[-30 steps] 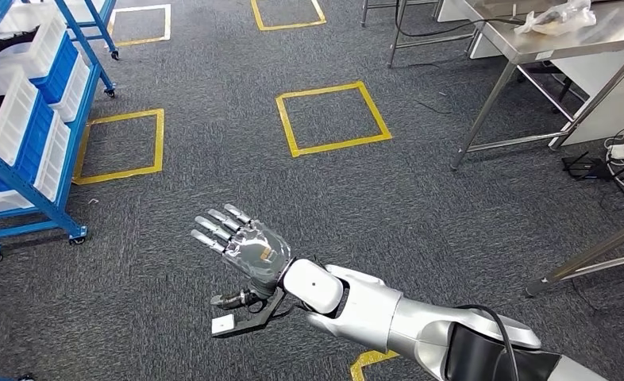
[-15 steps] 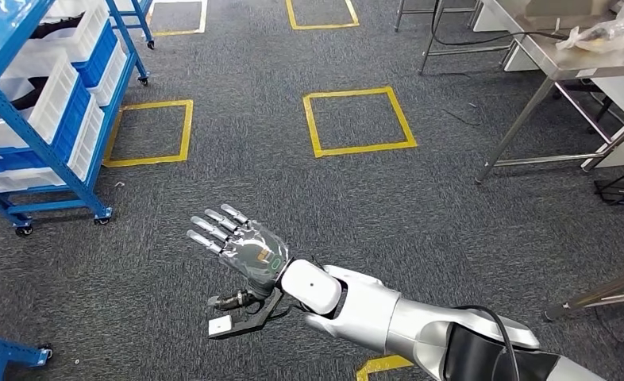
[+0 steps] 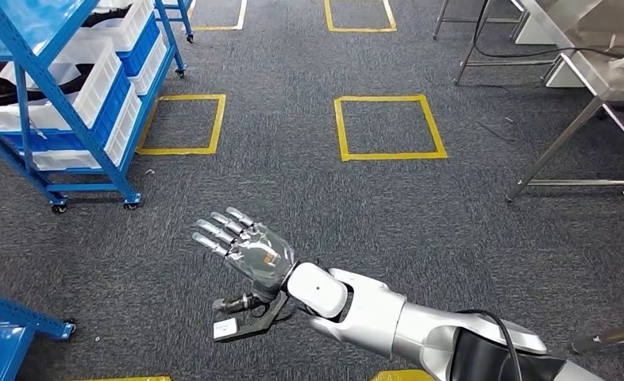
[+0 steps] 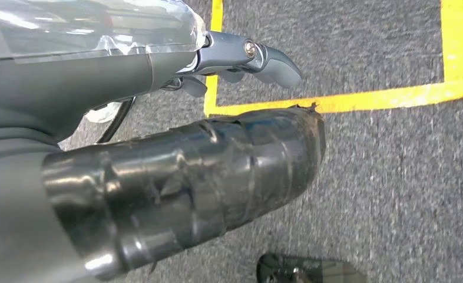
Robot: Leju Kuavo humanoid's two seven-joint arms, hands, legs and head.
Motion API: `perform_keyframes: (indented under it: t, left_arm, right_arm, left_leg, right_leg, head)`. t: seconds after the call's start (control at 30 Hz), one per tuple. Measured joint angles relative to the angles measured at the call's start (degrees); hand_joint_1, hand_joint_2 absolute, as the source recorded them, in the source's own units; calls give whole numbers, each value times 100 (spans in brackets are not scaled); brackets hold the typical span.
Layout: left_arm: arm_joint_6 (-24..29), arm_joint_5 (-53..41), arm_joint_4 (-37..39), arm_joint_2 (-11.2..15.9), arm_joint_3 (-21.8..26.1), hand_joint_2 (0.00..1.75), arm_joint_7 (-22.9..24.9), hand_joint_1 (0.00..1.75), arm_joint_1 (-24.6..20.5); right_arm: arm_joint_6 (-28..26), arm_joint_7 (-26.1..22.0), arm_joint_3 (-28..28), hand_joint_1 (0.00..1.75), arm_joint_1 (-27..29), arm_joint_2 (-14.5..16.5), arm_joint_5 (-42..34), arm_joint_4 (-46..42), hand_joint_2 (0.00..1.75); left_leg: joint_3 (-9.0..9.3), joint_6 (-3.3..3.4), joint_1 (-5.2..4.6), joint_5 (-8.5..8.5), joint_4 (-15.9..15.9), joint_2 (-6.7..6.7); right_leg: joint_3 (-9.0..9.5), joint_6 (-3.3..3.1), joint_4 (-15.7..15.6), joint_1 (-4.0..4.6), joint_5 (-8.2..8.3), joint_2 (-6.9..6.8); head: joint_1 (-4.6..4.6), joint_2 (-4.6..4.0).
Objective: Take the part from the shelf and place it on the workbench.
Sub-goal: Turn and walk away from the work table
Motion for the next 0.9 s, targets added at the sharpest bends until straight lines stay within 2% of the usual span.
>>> perform_keyframes:
  t: [0.07, 0.1, 0.13, 0.2, 0.23, 0.27, 0.3, 0.37, 0.4, 0.43, 0.47, 0.53, 0.57, 0.6, 0.63, 0.7, 0.73, 0.77, 0.8, 0.83, 0.9]
  left_arm:
    - [8, 0, 0, 0, 3, 0, -21, 0, 14]
    - [10, 0, 0, 0, 4, 0, -31, 0, 12]
    - [12, 0, 0, 0, 4, 0, -42, 0, 6]
    - [13, -1, 0, 0, 6, 0, -61, 0, -7]
    - [14, -1, 0, 0, 6, 0, -65, 0, -4]
    - [19, -1, 0, 0, 7, 0, -66, 0, 1]
    - [29, -1, 0, 0, 7, 0, -68, 0, 7]
    - [59, 0, 0, 1, 9, 0, -75, 0, 6]
    - [74, 0, 0, 1, 10, 0, -80, 0, -1]
    - [85, 0, 0, 1, 10, 0, -83, 0, -7]
    - [94, -1, 0, 1, 12, 0, -85, 0, -10]
    - [107, -2, 0, 1, 16, 0, -85, 0, -4]
    - [113, -2, 0, 1, 18, 0, -85, 0, -1]
    - [117, -2, 0, 1, 19, 0, -84, 0, -2]
    - [121, -3, 0, 1, 20, 0, -84, 0, -7]
    - [125, -4, 0, 2, 20, 0, -80, 0, -18]
    - [125, -4, 0, 2, 20, 0, -76, 0, -19]
    - [125, -4, 0, 2, 20, 0, -70, 0, -16]
    - [125, -5, 0, 2, 21, 0, -62, 0, -14]
    - [125, -7, 0, 2, 21, 0, -51, 0, -14]
    - [125, -14, 0, -2, 22, 0, -30, 0, -16]
  right_arm:
    - [-5, 0, -7, 0, -4, -4, 12, -25, 0]
    - [-9, 0, -10, 0, -6, -4, 20, -37, 0]
    - [-12, 0, -13, 0, -2, -6, 29, -44, 0]
    - [-15, 0, -16, 0, 14, -16, 46, -44, 0]
    - [-15, 0, -16, 0, 23, -21, 51, -45, 0]
    - [-15, 0, -18, 0, 28, -25, 55, -47, 0]
    - [-13, 0, -21, 0, 30, -28, 57, -56, 0]
    - [-9, 0, -43, 0, 23, -33, 60, -95, 0]
    - [-7, 0, -62, 0, 16, -38, 60, -117, 0]
    - [-5, 0, -84, 0, 9, -43, 60, -135, 0]
    - [-3, 0, -103, 0, 4, -46, 60, -151, 0]
    - [2, 0, -129, 0, 0, -49, 58, -185, 0]
    - [4, 0, -137, 0, -1, -50, 57, -204, 0]
    - [4, 0, -147, 0, -1, -50, 56, -220, 0]
    - [4, 0, -157, 0, 4, -51, 55, -232, 0]
    - [3, 0, -172, 0, 43, -57, 54, -238, 0]
    - [2, 0, -174, 0, 77, -63, 53, -238, 0]
    - [1, 0, -174, 0, 108, -68, 53, -237, 0]
    - [-2, 0, -174, 0, 130, -72, 53, -237, 0]
    - [-4, 0, -175, 0, 140, -74, 53, -237, 0]
    - [-11, 0, -179, 0, 142, -75, 53, -238, 0]
  left_leg:
    - [-36, -54, 2, -55, 75, 88]
    - [-111, -79, 0, -161, 240, 184]
    - [-241, -98, 6, -320, 521, 296]
    - [-605, -144, 26, -659, 1257, 404]
    - [-739, -162, 39, -733, 1518, 423]
    - [-777, -177, 49, -699, 1583, 438]
    - [-694, -185, 58, -564, 1417, 460]
    - [-297, -174, 58, -212, 644, 578]
    - [-120, -147, 47, -98, 305, 630]
    - [-16, -113, 32, -50, 97, 663]
    - [16, -76, 16, -50, 20, 662]
    - [21, 1, 15, -22, -1, 571]
    - [28, 38, 22, -4, -21, 537]
    - [36, 76, 31, 14, -41, 506]
    - [41, 108, 38, 28, -56, 477]
    - [30, 138, 29, 34, -54, 405]
    - [26, 142, 24, 33, -50, 359]
    - [23, 142, 19, 33, -42, 309]
    - [23, 140, 15, 31, -32, 257]
    - [24, 134, 13, 27, -19, 207]
    - [13, 107, 9, 15, 12, 118]
  right_leg:
    - [49, -65, -61, -20, 36, -80]
    - [75, -99, -95, -32, 54, -126]
    - [89, -126, -114, -34, 63, -175]
    - [88, -151, -113, -21, 56, -273]
    - [83, -153, -106, -17, 49, -322]
    - [79, -150, -96, -16, 40, -367]
    - [78, -141, -84, -17, 30, -408]
    - [87, -106, -58, -13, 0, -482]
    - [92, -80, -44, -2, -17, -514]
    - [96, -51, -38, 9, -29, -542]
    - [101, -20, -36, 20, -37, -569]
    - [111, 45, -38, 14, -48, -616]
    - [100, 77, 2, 1, -87, -584]
    - [49, 103, 130, -12, -182, -512]
    - [-65, 125, 390, -27, -340, -416]
    - [-425, 147, 1165, -35, -714, -262]
    - [-590, 152, 1490, -35, -816, -238]
    - [-673, 148, 1627, -35, -807, -227]
    - [-642, 135, 1527, -34, -680, -216]
    - [-506, 115, 1212, -34, -472, -194]
    - [-145, 64, 407, -27, -112, -49]
  head:
    - [0, -1]
    - [-1, -1]
    - [-2, -1]
    - [-2, -1]
    - [-2, -1]
    - [-2, -1]
    - [-2, -1]
    - [-2, -1]
    - [0, -1]
    - [0, 0]
    - [1, 0]
    - [0, 1]
    - [1, 0]
    - [1, 0]
    - [2, 0]
    - [2, -1]
    - [2, -1]
    - [2, -1]
    - [2, -1]
    - [2, -1]
    - [2, -1]
